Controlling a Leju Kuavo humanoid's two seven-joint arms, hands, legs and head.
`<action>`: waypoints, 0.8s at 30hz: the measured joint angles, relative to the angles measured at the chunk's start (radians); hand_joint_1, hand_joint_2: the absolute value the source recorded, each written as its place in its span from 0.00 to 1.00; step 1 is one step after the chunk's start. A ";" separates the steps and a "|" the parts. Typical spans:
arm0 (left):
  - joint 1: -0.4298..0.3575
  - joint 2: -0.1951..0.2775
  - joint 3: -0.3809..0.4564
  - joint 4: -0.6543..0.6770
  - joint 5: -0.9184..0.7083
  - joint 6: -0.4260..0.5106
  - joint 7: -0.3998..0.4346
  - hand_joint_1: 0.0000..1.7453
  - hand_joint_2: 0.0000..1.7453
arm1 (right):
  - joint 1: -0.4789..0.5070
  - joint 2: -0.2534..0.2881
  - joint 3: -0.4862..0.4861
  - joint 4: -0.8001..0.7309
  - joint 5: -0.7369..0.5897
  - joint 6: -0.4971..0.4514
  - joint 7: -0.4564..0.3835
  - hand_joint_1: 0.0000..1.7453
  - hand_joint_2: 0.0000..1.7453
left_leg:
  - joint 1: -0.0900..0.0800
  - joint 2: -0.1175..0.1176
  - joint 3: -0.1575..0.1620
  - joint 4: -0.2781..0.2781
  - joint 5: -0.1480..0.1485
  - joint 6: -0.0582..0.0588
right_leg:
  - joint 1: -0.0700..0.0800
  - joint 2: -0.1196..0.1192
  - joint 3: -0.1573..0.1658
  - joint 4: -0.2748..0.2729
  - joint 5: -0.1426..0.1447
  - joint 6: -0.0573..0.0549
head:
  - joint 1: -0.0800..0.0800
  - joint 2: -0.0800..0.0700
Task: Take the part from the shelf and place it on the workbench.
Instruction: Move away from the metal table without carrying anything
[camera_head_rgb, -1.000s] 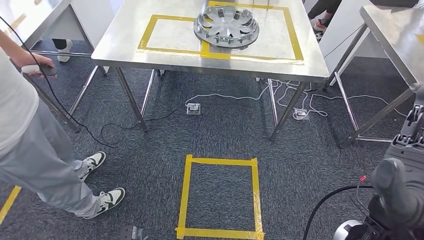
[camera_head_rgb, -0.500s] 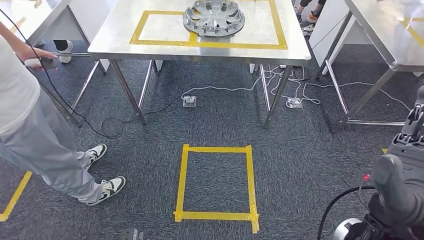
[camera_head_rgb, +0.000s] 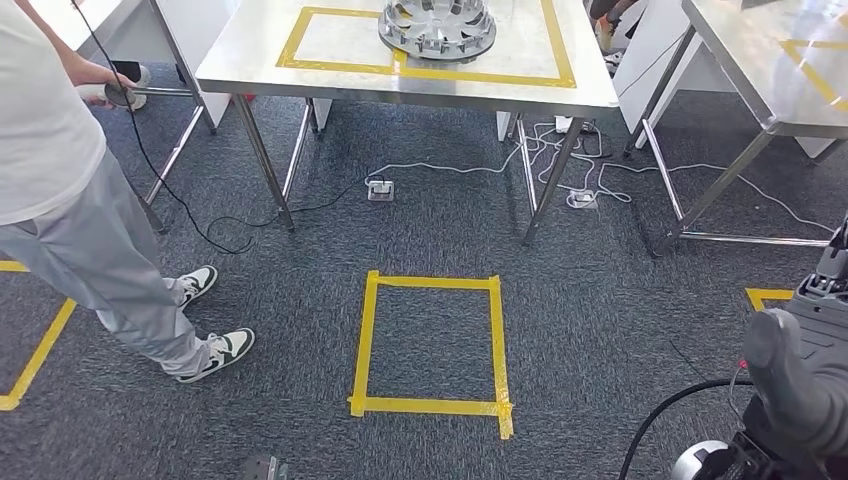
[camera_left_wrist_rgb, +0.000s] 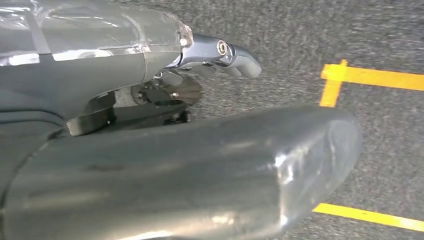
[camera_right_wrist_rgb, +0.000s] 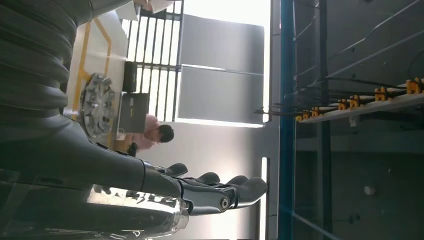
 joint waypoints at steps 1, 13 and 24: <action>0.001 0.000 0.000 0.000 0.000 0.000 0.001 0.00 0.00 | 0.003 0.000 -0.003 0.000 0.012 -0.006 0.007 0.00 1.00 | 0.000 -0.001 -0.006 0.001 0.005 -0.002 | 0.000 0.000 0.041 -0.055 0.025 -0.003 | 0.003 0.000; 0.002 0.002 -0.001 0.000 0.001 0.002 0.005 0.00 0.00 | 0.016 -0.009 -0.030 0.000 0.208 -0.046 0.105 0.00 0.00 | -0.001 0.006 -0.139 0.250 -0.118 -0.055 | 0.002 -0.002 0.149 -0.304 0.112 -0.059 | -0.015 0.000; 0.003 0.004 -0.002 0.000 0.002 0.007 -0.006 0.00 0.00 | 0.027 0.012 -0.075 0.000 0.267 -0.049 0.111 0.00 0.00 | 0.009 -0.043 -0.015 0.020 -0.001 -0.019 | -0.001 0.074 0.083 -0.248 0.116 -0.016 | -0.016 0.000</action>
